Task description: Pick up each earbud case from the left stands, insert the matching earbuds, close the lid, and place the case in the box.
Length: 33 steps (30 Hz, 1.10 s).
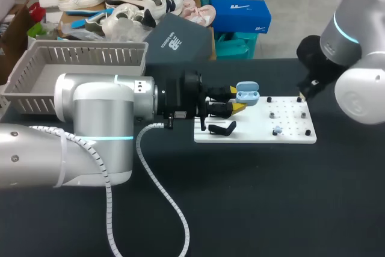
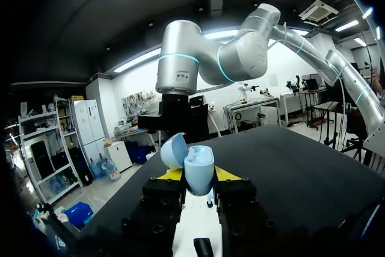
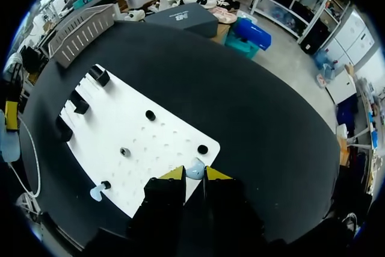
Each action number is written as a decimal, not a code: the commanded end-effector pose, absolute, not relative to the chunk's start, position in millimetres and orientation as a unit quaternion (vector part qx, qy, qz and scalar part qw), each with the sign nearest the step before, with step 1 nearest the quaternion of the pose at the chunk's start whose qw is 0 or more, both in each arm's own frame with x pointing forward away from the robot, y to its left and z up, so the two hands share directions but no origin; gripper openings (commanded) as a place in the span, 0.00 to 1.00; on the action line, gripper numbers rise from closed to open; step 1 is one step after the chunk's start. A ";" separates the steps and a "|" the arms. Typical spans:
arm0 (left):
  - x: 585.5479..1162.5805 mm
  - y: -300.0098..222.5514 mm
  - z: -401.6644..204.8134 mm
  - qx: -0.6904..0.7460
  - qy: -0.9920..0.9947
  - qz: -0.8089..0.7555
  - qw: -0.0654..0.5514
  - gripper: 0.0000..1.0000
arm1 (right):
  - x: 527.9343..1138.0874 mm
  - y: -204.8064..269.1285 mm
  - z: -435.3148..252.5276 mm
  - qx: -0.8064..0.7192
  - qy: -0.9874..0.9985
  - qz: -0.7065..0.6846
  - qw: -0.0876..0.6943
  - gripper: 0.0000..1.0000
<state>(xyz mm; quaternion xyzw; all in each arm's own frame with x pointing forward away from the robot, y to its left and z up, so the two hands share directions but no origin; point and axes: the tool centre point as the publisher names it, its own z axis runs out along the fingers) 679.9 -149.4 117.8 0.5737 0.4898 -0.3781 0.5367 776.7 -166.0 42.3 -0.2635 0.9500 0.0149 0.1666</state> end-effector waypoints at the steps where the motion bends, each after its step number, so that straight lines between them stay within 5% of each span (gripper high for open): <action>1: 680.2 -149.3 117.0 0.573 0.489 -0.378 0.538 0.00 | 771.8 -166.6 42.7 -0.262 0.950 0.012 0.172 0.00; 16: 680.2 -149.3 117.0 0.573 0.489 -0.378 0.538 0.00 | 771.8 -166.6 42.7 -0.262 0.950 0.012 0.172 0.00; 33: 680.2 -149.3 117.0 0.573 0.489 -0.378 0.538 0.00 | 637.0 -158.2 90.4 0.097 0.977 -0.004 0.191 0.00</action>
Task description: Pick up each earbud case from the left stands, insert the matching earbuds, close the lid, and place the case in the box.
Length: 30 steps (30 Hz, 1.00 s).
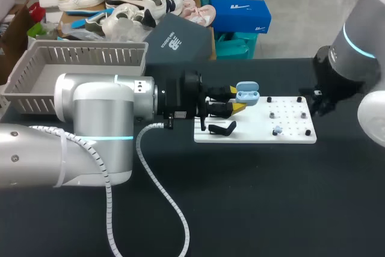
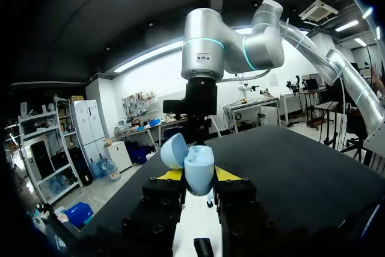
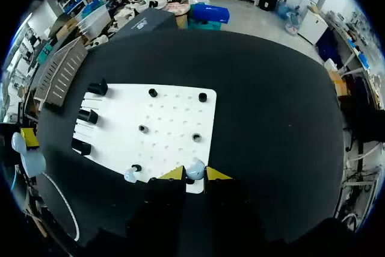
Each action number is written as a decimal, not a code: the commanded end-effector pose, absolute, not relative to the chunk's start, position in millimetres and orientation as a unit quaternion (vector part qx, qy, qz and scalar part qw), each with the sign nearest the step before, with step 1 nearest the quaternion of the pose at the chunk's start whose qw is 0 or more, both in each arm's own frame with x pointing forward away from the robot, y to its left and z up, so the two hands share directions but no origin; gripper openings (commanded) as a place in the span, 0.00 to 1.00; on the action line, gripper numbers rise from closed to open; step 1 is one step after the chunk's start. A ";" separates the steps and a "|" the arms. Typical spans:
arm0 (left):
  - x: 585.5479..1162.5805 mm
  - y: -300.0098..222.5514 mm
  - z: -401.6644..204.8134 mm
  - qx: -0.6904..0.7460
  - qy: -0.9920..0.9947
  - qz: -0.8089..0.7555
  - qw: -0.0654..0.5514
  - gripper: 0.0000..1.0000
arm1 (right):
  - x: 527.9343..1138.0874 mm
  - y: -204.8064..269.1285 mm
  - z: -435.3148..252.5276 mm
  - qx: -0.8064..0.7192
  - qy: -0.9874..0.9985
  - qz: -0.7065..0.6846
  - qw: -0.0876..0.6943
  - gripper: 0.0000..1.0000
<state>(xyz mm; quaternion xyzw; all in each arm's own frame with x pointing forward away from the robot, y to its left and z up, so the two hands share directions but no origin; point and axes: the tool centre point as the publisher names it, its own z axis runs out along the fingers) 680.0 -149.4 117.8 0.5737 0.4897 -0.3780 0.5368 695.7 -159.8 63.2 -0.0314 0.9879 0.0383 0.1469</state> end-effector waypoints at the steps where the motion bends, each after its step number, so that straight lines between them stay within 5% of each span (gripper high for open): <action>1: 680.2 -149.3 117.0 0.573 0.489 -0.378 0.538 0.00 | 632.0 -154.7 95.1 0.106 0.976 -0.005 0.191 0.00; 30: 680.2 -149.3 117.0 0.573 0.489 -0.378 0.538 0.00 | 611.2 -45.2 197.4 0.190 0.966 -0.077 0.155 0.00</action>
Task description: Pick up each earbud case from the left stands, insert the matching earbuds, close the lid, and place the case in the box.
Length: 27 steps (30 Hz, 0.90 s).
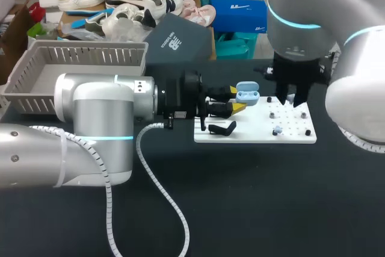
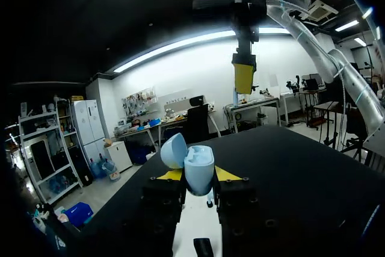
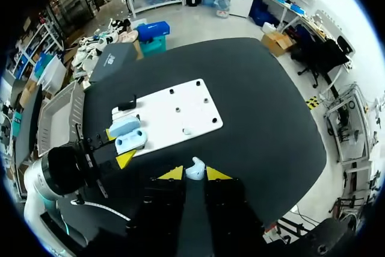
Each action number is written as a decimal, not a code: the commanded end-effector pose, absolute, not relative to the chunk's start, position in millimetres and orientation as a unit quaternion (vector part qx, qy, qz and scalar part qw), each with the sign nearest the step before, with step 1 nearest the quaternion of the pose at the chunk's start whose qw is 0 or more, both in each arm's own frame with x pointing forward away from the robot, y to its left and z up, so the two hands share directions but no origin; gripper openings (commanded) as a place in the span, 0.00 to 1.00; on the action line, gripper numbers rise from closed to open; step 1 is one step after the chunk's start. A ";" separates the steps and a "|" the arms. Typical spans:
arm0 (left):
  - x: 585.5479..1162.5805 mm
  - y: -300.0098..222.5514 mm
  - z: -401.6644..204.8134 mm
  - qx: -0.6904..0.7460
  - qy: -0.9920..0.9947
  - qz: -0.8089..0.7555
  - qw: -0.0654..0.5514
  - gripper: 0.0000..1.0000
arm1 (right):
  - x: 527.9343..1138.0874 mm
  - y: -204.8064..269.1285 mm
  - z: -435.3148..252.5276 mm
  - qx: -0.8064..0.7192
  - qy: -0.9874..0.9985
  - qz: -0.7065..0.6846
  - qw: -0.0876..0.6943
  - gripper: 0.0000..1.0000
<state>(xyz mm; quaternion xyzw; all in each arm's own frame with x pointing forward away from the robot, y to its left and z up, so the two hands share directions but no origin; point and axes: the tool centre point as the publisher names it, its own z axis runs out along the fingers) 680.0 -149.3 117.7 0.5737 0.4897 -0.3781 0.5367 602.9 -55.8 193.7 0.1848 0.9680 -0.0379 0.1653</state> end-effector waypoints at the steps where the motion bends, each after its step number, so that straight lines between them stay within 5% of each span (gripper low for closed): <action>1: 680.2 -149.3 117.0 0.573 0.489 -0.378 0.538 0.00 | 611.6 -44.1 197.7 0.192 0.966 -0.073 0.159 0.00; 27: 680.2 -149.3 117.0 0.573 0.489 -0.378 0.538 0.00 | 632.9 -14.0 177.4 0.216 0.959 -0.002 0.183 0.00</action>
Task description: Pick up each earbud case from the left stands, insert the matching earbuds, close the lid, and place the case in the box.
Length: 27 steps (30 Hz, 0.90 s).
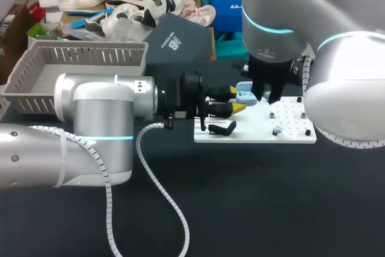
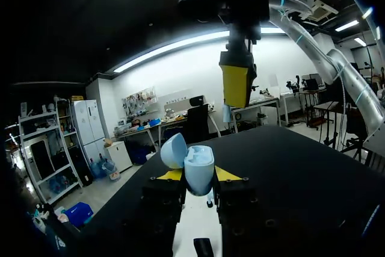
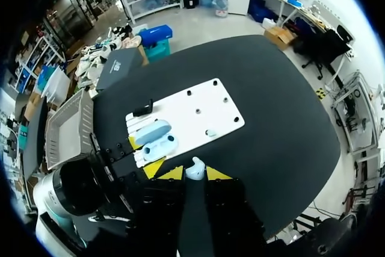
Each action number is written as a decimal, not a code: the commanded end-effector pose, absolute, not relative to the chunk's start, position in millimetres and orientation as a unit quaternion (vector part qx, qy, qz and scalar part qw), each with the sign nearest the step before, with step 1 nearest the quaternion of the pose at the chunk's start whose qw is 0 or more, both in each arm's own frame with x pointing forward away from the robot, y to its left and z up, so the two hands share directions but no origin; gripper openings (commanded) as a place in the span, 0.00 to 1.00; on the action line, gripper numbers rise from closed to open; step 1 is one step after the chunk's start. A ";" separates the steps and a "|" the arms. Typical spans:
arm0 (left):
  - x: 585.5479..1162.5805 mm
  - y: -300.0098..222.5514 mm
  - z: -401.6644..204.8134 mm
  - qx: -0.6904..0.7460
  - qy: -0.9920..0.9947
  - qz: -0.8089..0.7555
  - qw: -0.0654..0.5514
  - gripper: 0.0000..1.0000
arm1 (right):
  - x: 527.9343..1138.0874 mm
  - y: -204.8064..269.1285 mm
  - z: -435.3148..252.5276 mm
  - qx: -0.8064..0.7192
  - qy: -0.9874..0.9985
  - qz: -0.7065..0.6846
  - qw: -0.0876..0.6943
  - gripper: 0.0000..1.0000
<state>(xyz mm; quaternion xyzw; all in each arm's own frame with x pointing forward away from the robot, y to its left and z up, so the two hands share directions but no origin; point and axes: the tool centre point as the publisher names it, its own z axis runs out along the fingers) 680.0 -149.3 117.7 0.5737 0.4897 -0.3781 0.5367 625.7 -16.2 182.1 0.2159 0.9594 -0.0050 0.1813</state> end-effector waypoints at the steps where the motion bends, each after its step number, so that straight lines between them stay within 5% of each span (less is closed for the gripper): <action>1: 680.2 -149.3 117.0 0.573 0.489 -0.378 0.538 0.00 | 635.3 -12.9 177.2 0.216 0.959 -0.002 0.183 0.00; 27: 680.2 -149.3 117.0 0.573 0.489 -0.378 0.538 0.00 | 656.5 4.3 174.3 0.210 0.960 0.005 0.183 0.00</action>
